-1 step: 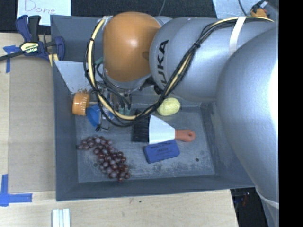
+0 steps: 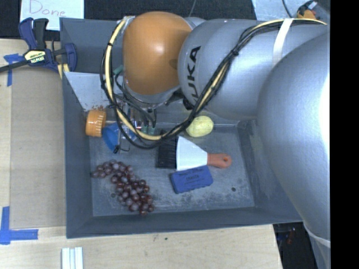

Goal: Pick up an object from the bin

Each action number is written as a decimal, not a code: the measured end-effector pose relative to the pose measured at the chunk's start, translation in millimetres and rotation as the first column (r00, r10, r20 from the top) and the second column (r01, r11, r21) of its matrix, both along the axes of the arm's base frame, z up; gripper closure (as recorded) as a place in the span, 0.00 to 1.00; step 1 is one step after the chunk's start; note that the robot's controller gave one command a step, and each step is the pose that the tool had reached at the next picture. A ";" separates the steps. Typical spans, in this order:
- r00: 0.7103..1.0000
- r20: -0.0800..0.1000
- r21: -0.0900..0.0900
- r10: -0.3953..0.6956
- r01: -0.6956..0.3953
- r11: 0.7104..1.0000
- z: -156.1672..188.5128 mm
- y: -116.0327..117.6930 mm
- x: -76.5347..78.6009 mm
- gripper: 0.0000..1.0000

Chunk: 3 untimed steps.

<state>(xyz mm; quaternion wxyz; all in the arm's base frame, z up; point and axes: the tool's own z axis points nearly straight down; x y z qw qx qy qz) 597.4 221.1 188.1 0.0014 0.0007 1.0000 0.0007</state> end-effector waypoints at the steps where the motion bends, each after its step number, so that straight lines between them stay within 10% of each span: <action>1: 0.999 0.033 0.012 0.013 -0.013 1.000 -86.7 -17.5 -28.5 0.00; 2: 0.998 0.015 0.004 0.061 -0.061 0.998 -45.2 -7.0 -42.9 0.00; 3: 0.955 0.026 0.000 0.294 -0.294 0.956 -59.2 4.5 13.5 0.00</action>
Offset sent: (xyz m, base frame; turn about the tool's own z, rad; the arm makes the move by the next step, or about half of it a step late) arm -0.0445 -0.0066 -0.0464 -0.0623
